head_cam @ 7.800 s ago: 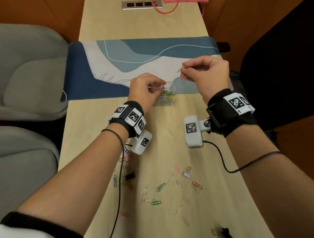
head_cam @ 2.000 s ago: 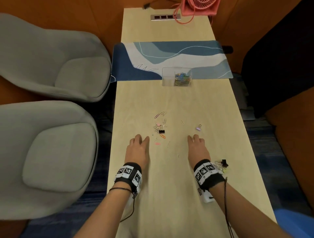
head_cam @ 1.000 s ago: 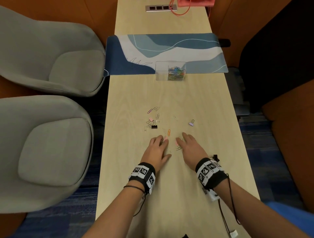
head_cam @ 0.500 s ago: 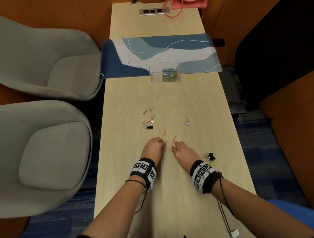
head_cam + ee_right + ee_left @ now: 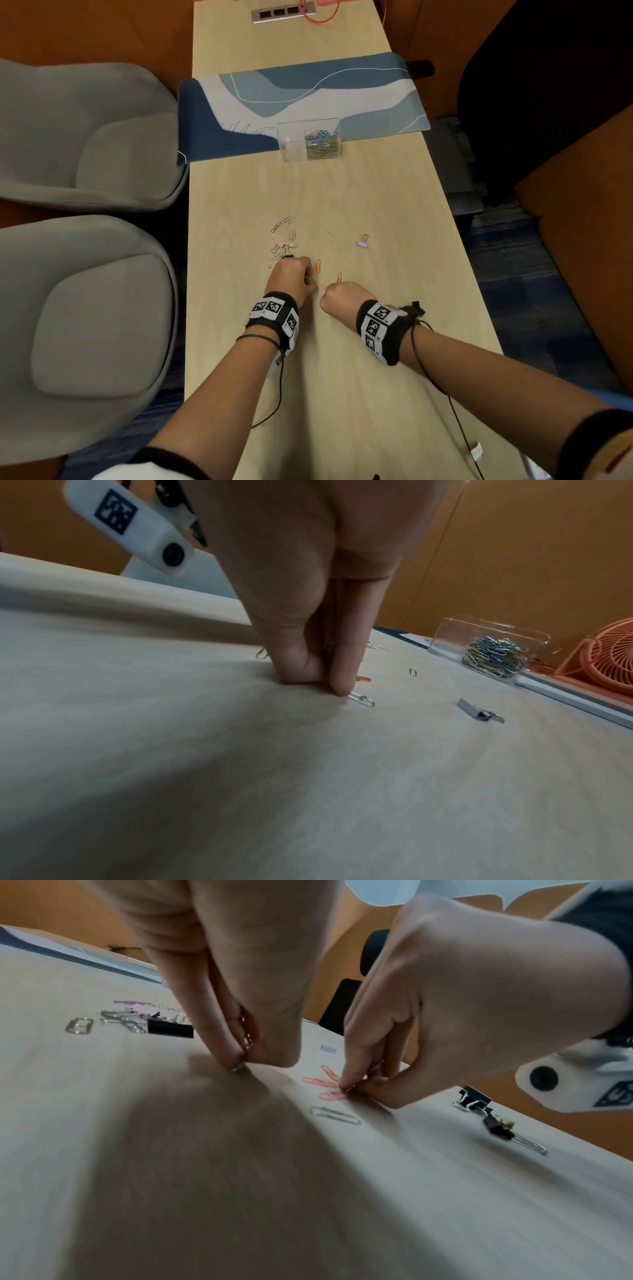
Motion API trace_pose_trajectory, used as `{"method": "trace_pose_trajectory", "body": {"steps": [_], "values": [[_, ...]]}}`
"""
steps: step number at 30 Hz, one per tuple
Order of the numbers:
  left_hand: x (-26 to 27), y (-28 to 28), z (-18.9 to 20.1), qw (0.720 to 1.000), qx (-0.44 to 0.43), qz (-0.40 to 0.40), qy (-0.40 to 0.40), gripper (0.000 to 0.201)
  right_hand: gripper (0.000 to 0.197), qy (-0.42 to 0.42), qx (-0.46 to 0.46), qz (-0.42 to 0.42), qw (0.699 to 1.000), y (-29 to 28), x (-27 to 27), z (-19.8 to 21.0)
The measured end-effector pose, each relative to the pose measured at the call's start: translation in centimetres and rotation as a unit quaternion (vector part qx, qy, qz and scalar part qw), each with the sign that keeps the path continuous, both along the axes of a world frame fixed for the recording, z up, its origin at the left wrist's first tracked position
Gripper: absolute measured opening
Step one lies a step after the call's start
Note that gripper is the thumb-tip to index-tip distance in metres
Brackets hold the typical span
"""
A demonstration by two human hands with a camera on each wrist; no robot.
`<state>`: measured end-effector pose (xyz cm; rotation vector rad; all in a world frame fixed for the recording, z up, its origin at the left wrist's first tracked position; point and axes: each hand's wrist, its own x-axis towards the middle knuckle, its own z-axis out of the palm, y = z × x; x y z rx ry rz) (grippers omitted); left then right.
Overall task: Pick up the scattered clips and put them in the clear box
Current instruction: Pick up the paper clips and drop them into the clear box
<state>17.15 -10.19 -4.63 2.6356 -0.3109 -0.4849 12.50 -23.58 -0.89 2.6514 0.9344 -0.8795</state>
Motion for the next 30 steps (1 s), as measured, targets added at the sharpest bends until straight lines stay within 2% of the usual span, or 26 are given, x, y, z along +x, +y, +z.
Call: {"method": "trace_pose_trajectory", "body": {"steps": [4,8,9,11,12,14,17,20,21,22,25,30], "values": [[1.0,0.4,0.2,0.999,-0.020,0.026,0.007,0.010,0.026,-0.001,0.005,-0.009,1.000,0.0,1.0,0.3],[2.5,0.6,0.4,0.993,-0.088,0.072,-0.016,0.012,0.023,0.006,0.016,-0.026,1.000,-0.7,2.4,0.1],[3.3,0.6,0.7,0.990,-0.111,0.087,-0.026,0.011,0.021,0.006,0.024,-0.048,0.999,-1.2,3.0,-0.1],[5.4,0.3,1.7,0.981,-0.152,0.118,-0.040,0.011,0.017,0.008,0.085,-0.151,0.985,-2.5,4.5,-0.8],[6.7,0.0,2.4,0.975,-0.172,0.130,-0.049,0.013,0.015,0.008,0.141,-0.224,0.964,-3.5,5.3,-1.1],[9.8,-0.6,4.0,0.965,-0.204,0.142,-0.081,0.016,0.012,0.003,0.254,-0.359,0.898,-6.0,7.5,-1.1],[14.3,-1.9,6.0,0.950,-0.243,0.155,-0.117,0.017,0.007,-0.009,0.414,-0.511,0.753,-9.4,11.1,0.3],[18.5,-3.6,7.5,0.942,-0.267,0.152,-0.136,0.016,0.007,-0.008,0.544,-0.601,0.586,-11.5,15.5,2.5],[19.6,-4.2,7.8,0.940,-0.273,0.147,-0.143,0.015,0.009,-0.007,0.576,-0.612,0.542,-12.0,17.2,3.1],[20.7,-4.8,8.1,0.936,-0.284,0.143,-0.150,0.014,0.011,-0.010,0.599,-0.614,0.514,-12.5,18.9,3.6],[23.7,-6.2,8.6,0.926,-0.309,0.131,-0.175,0.013,0.013,-0.026,0.636,-0.601,0.484,-13.0,23.6,4.6],[27.6,-8.0,8.1,0.906,-0.345,0.144,-0.198,0.010,0.011,-0.072,0.661,-0.559,0.495,-13.0,28.7,5.1]]}}
